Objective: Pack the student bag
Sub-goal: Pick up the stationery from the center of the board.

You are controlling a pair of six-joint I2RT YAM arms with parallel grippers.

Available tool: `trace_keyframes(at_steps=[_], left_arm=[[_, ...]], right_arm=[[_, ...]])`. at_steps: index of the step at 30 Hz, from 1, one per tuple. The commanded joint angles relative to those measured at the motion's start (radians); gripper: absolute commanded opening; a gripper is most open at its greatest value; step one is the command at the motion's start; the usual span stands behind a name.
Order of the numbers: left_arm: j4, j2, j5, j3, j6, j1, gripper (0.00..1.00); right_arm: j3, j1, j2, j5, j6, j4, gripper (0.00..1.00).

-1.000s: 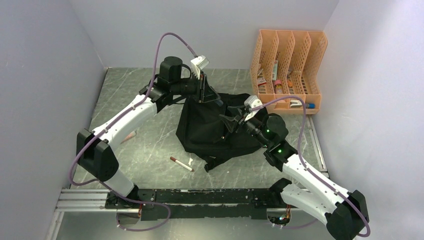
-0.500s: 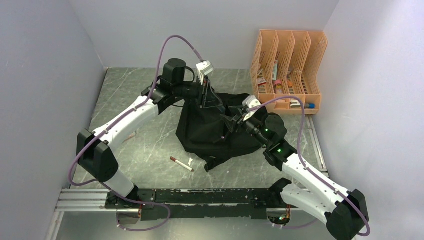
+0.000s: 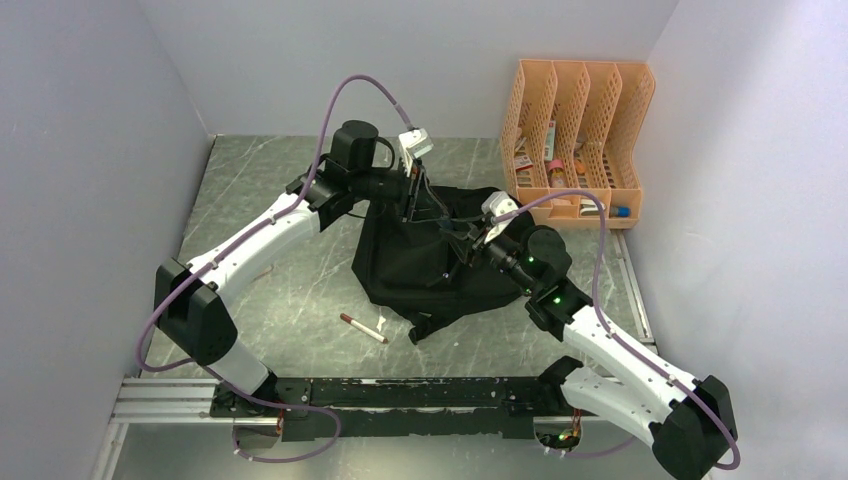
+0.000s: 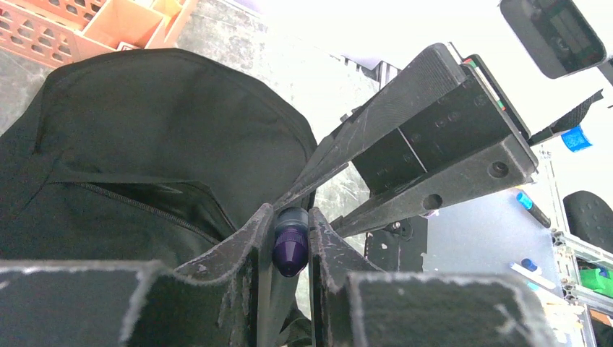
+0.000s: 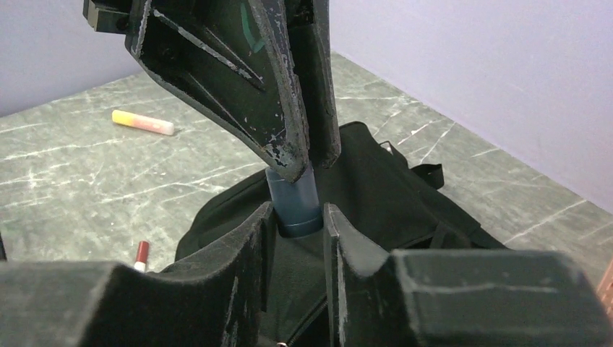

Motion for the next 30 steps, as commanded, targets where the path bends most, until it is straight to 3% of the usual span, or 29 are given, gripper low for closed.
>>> trace_keyframes(at_steps=[1, 5, 9, 15, 18, 20, 25, 30], left_arm=[[-0.012, -0.005, 0.049, 0.031, 0.013, -0.020, 0.09], [-0.006, -0.012, 0.051, 0.022, 0.011, -0.026, 0.14], [0.005, -0.017, 0.038, 0.015, 0.003, -0.028, 0.27], [0.073, -0.037, -0.048, -0.007, -0.049, -0.028, 0.66], [0.100, -0.038, -0.125, -0.006, -0.083, -0.027, 0.90], [0.116, -0.044, -0.180, -0.008, -0.101, -0.027, 0.96], [0.139, -0.082, -0.342, -0.041, -0.127, -0.027, 0.97], [-0.007, -0.041, -0.530, 0.009, -0.079, -0.056, 0.97]], right_arm=[[0.033, 0.004, -0.003, -0.010, 0.019, 0.009, 0.29], [0.030, 0.005, -0.013, -0.012, 0.032, 0.009, 0.17], [0.028, 0.004, -0.021, -0.010, 0.045, 0.007, 0.07], [0.024, 0.005, -0.024, 0.023, 0.052, -0.002, 0.04], [0.017, 0.005, -0.024, 0.092, 0.116, -0.027, 0.01], [0.013, 0.004, -0.029, 0.172, 0.159, -0.063, 0.00], [-0.003, 0.004, -0.062, 0.408, 0.284, -0.127, 0.00], [0.038, 0.005, -0.072, 0.637, 0.417, -0.243, 0.00]])
